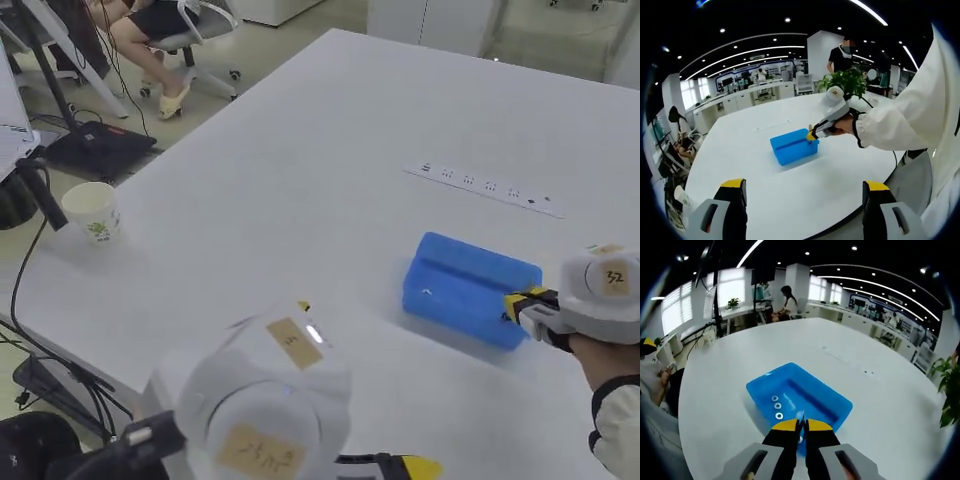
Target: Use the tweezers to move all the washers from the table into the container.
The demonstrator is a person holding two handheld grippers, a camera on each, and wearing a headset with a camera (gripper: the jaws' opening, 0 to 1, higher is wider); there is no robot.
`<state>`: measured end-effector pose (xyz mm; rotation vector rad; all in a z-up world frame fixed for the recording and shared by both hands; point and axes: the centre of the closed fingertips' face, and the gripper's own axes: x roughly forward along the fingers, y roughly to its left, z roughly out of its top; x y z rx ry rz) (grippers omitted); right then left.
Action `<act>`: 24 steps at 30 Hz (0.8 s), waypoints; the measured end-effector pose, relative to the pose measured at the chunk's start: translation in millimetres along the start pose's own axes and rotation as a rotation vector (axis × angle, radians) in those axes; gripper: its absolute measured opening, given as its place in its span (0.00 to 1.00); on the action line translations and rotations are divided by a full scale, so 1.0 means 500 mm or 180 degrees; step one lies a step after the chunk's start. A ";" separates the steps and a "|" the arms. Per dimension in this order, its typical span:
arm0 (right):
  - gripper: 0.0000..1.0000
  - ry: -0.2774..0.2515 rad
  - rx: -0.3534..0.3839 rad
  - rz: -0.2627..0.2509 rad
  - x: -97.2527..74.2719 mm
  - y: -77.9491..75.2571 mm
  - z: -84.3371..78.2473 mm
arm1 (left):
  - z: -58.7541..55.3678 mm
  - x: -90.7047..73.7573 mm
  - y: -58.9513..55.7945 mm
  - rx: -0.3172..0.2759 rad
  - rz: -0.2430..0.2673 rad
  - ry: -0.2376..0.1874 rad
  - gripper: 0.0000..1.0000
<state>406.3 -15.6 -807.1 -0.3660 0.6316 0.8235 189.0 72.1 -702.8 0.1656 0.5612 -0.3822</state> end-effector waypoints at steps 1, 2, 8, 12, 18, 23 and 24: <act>0.01 -0.0012 0.0032 -0.0006 -0.002 -0.001 -0.001 | 0.000 -0.001 0.001 0.0001 0.0000 0.0001 0.99; 0.01 -0.0015 0.0036 -0.0018 -0.001 -0.003 0.000 | 0.000 -0.001 0.001 0.0002 -0.0001 0.0000 0.99; 0.01 -0.0054 0.0090 -0.0073 -0.013 -0.014 0.008 | 0.012 0.000 -0.002 0.0106 -0.0078 -0.0020 0.97; 0.01 -0.0224 0.0136 -0.0090 -0.041 -0.021 0.039 | 0.035 0.005 0.004 0.0301 -0.0184 -0.0052 0.94; 0.01 -0.0437 0.0307 -0.0062 -0.097 -0.017 0.067 | 0.081 0.016 0.008 0.0521 -0.0350 -0.0145 0.86; 0.01 -0.0541 0.0303 0.0007 -0.139 0.010 0.079 | 0.108 0.029 -0.004 0.0676 -0.0548 -0.0128 0.73; 0.01 -0.0556 0.0237 0.0034 -0.149 0.019 0.081 | 0.115 0.030 -0.006 0.0717 -0.0580 -0.0143 0.70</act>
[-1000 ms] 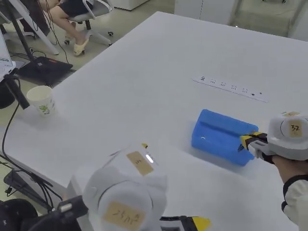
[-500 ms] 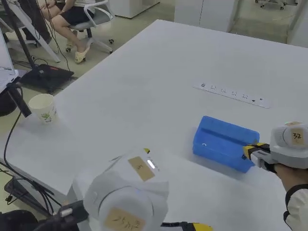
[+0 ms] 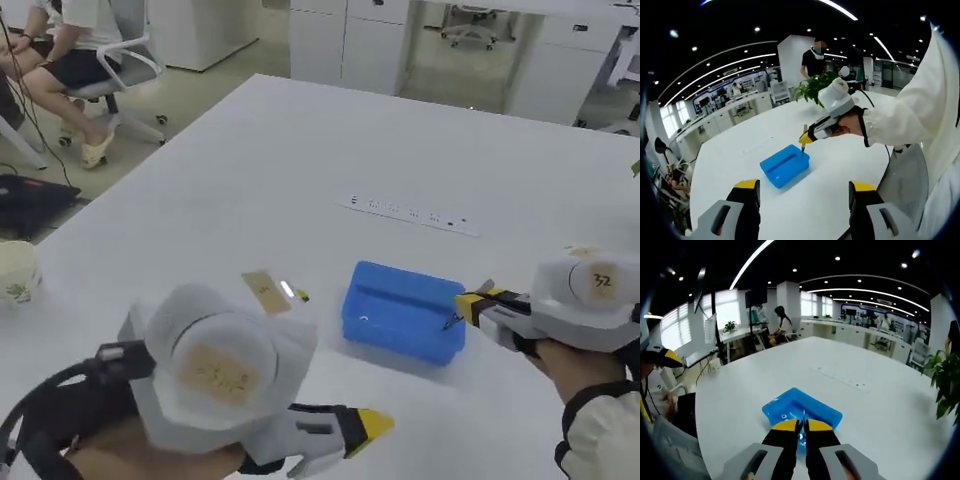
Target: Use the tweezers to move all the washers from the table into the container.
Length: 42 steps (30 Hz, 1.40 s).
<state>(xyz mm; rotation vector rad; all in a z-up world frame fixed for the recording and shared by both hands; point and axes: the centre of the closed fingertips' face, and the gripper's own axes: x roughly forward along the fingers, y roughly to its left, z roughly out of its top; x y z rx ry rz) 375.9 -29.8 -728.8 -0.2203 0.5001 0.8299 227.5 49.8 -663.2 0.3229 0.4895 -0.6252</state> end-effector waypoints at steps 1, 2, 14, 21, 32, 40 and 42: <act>0.01 -0.0002 -0.0047 0.0033 -0.006 0.008 0.001 | 0.012 0.004 -0.002 0.0053 -0.0061 -0.0028 0.67; 0.01 0.0000 -0.0084 0.0082 -0.016 0.018 0.002 | 0.019 0.006 -0.004 0.0058 -0.0114 -0.0033 0.62; 0.01 0.0149 -0.0542 0.0674 -0.103 0.162 -0.033 | 0.073 0.040 -0.048 0.0223 -0.0848 -0.0042 0.34; 0.01 0.0247 -0.0775 0.0937 -0.126 0.221 -0.057 | 0.072 0.043 -0.083 0.0417 -0.1224 0.0061 0.26; 0.02 0.0439 -0.0963 0.1321 -0.153 0.283 -0.089 | 0.054 0.037 -0.152 0.0572 -0.1981 0.0265 0.17; 0.02 0.0528 -0.1101 0.1447 -0.163 0.299 -0.100 | 0.030 0.045 -0.173 0.0753 -0.2210 0.0424 0.08; 0.02 0.0566 -0.1153 0.1492 -0.165 0.308 -0.105 | 0.027 0.046 -0.174 0.0771 -0.2231 0.0436 0.07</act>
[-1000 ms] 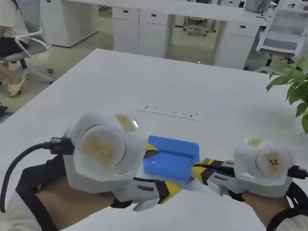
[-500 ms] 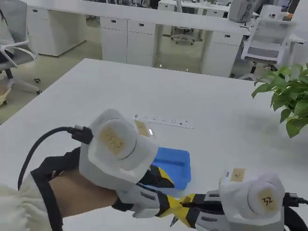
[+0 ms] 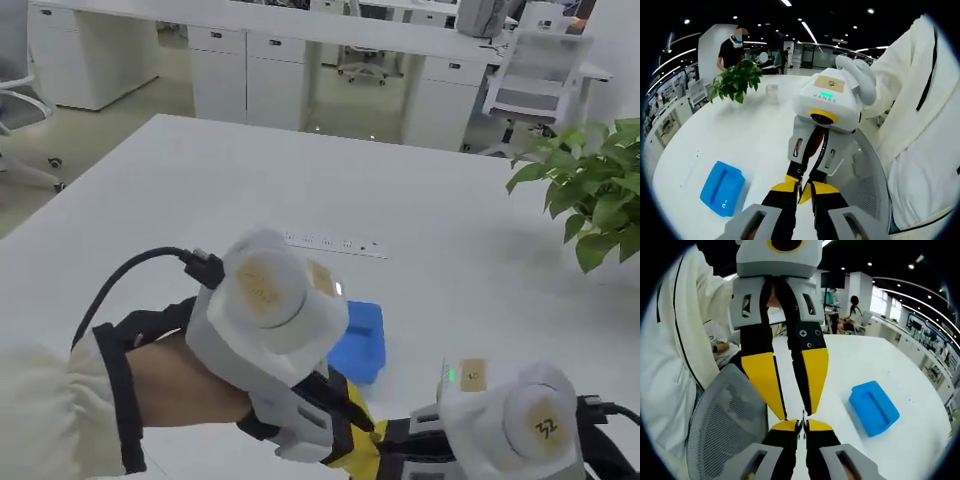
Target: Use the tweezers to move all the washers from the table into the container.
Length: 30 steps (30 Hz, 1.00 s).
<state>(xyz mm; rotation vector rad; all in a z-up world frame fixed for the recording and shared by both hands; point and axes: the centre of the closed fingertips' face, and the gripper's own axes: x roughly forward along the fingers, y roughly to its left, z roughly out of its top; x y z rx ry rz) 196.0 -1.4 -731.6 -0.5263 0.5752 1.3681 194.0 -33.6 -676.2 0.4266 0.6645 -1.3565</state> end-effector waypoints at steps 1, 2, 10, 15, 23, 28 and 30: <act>0.01 0.0013 -0.0023 0.0020 0.001 0.004 0.000 | -0.002 0.001 -0.001 0.0011 -0.0028 0.0012 0.07; 0.01 0.0024 -0.0059 0.0033 0.004 0.007 0.000 | -0.003 0.001 -0.002 0.0013 -0.0046 0.0025 0.05; 0.01 0.0128 -0.0199 0.0151 0.018 0.020 -0.006 | -0.030 0.011 -0.013 0.0319 -0.0129 0.0187 0.00; 0.02 0.0237 -0.0267 0.0121 0.028 0.003 -0.021 | -0.047 0.015 0.002 0.0516 0.0009 0.0230 0.00; 0.02 0.0391 -0.0415 -0.0024 0.044 -0.056 -0.040 | -0.094 0.027 0.065 0.0665 0.0349 0.0445 0.00; 0.02 0.0510 -0.0404 -0.0053 0.072 -0.086 -0.057 | -0.123 0.046 0.105 0.0669 0.0441 0.0544 0.00; 0.02 0.0584 -0.0359 -0.0069 0.085 -0.101 -0.069 | -0.136 0.056 0.118 0.0709 0.0459 0.0566 0.00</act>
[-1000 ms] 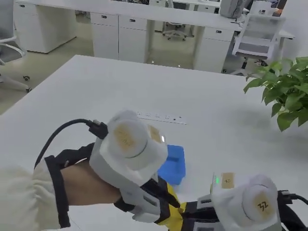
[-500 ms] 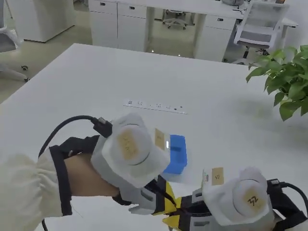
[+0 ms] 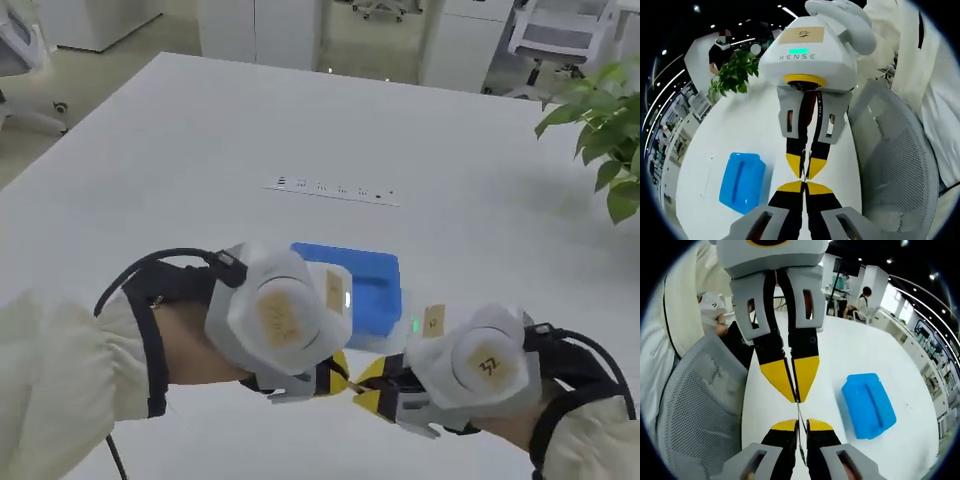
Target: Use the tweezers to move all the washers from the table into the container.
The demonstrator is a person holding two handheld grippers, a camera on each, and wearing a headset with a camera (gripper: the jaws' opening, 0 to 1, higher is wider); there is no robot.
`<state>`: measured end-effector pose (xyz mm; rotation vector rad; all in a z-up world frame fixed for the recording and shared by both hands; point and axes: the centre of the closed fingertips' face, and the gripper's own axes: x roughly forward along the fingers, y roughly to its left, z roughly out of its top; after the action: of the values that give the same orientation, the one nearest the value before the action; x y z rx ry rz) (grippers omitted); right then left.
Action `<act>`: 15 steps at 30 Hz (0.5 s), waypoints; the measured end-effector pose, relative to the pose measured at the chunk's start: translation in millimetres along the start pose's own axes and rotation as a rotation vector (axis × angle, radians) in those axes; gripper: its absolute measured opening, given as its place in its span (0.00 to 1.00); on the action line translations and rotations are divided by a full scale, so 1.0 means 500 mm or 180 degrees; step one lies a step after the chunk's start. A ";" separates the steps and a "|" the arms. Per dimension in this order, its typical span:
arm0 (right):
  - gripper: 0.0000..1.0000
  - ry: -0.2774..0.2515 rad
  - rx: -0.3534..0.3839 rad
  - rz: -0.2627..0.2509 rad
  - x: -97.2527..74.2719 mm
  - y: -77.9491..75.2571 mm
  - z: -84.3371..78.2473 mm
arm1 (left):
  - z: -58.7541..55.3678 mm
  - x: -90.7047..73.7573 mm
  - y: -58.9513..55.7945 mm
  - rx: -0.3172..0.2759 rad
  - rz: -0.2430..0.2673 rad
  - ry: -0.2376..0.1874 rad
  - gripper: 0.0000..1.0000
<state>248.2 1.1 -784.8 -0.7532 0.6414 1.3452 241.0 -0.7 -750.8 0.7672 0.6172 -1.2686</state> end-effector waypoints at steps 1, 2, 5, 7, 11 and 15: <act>0.02 0.0056 0.0070 0.0021 0.006 -0.002 -0.008 | -0.009 0.011 0.005 -0.0021 -0.0011 0.0014 0.00; 0.02 0.0109 0.0167 0.0044 0.013 -0.002 -0.016 | -0.016 0.020 0.008 -0.0063 -0.0021 0.0024 0.00; 0.03 0.0143 0.0306 0.0067 0.037 -0.008 -0.033 | -0.032 0.043 0.010 -0.0094 -0.0037 0.0042 0.00; 0.03 0.0134 0.0357 0.0056 0.048 -0.012 -0.041 | -0.037 0.052 0.013 -0.0122 -0.0047 0.0072 0.00; 0.04 0.0108 0.0467 0.0019 0.062 -0.015 -0.054 | -0.046 0.069 0.016 -0.0154 -0.0080 0.0120 0.00; 0.05 0.0114 0.0536 -0.0054 0.071 -0.017 -0.068 | -0.055 0.086 0.017 -0.0228 -0.0122 0.0175 0.00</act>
<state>261.6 -4.5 -832.3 -0.6460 0.7651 1.2475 258.1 -3.6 -799.8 0.7358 0.7211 -1.2571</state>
